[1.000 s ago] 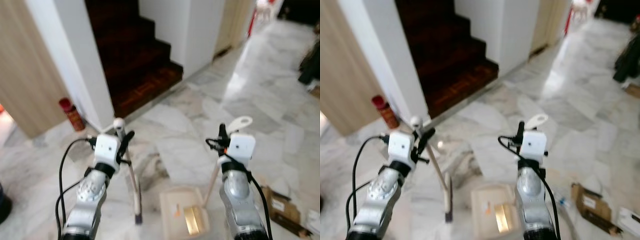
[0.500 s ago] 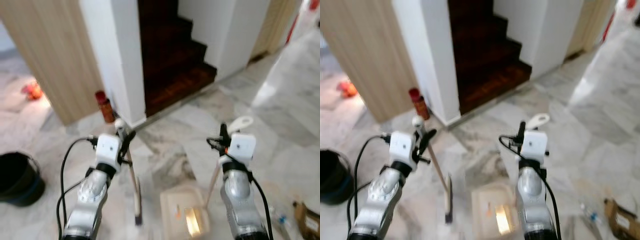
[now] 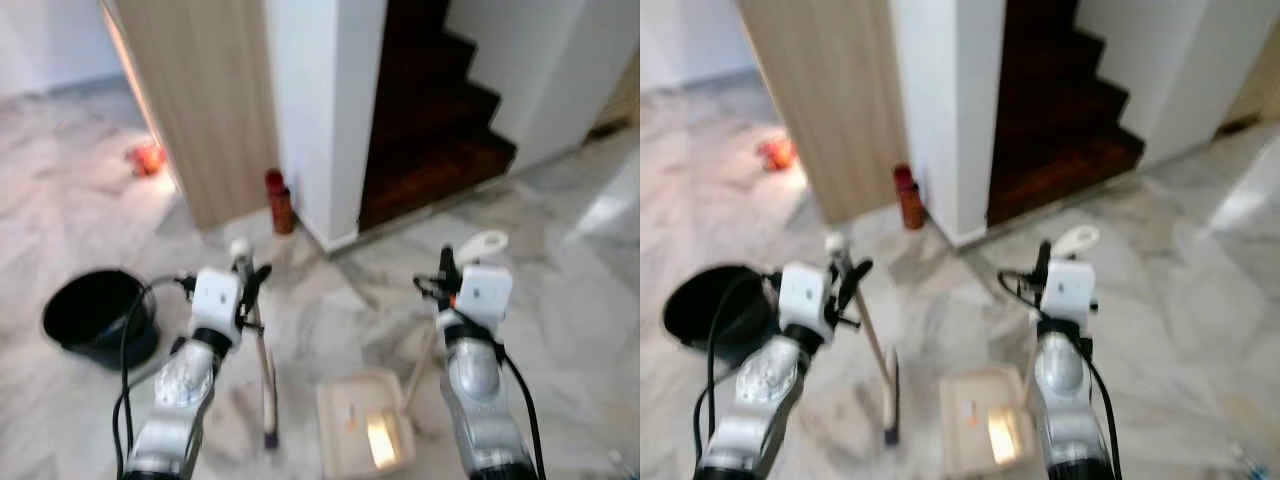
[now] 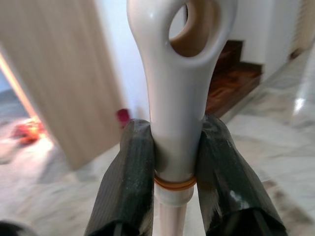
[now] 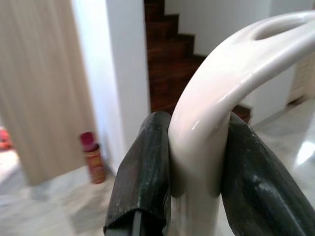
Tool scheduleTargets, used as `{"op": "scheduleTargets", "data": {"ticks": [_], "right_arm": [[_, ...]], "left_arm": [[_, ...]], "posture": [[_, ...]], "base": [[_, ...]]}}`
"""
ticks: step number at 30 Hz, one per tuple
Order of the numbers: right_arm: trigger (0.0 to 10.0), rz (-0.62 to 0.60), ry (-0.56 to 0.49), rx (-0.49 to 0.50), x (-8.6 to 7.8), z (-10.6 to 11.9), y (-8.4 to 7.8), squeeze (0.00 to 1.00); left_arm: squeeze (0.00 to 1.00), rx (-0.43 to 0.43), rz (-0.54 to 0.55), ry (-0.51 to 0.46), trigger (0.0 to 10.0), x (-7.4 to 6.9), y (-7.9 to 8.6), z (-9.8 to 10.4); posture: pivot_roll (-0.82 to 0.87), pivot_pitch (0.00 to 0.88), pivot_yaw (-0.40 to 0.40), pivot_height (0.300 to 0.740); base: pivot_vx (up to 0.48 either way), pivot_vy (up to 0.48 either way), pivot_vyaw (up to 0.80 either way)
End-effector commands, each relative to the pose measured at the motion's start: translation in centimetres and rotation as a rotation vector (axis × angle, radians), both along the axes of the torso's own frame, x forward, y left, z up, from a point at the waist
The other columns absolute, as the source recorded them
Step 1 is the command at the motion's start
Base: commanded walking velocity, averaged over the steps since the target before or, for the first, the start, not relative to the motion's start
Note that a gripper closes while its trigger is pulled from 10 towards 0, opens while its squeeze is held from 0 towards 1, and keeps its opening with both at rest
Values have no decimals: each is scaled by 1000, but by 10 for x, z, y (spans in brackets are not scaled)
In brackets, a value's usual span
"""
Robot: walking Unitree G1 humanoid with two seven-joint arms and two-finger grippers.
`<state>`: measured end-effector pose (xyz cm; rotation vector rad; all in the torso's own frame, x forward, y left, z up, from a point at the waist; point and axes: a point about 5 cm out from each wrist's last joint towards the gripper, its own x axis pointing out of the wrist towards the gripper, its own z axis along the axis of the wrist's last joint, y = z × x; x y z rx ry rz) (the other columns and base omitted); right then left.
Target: Sweep floor
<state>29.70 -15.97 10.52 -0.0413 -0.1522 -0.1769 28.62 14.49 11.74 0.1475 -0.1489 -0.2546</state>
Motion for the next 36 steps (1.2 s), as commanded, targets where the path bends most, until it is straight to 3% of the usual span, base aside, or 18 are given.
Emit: {"op": "scheduleTargets", "data": {"ticks": [1, 36], "right_arm": [[10000, -3, -46, 15, 2, 9, -1, 0], [10000, 4, -43, 25, 5, 9, 1, 0]], "left_arm": [[0, 5, -8, -47, 10000, 1, -2, 10], [0, 6, -13, -49, 10000, 2, -2, 11]], "posture": [[104, 17, 41, 740], [110, 0, 44, 740]], "base": [[0, 289, 494], [0, 284, 38]]}}
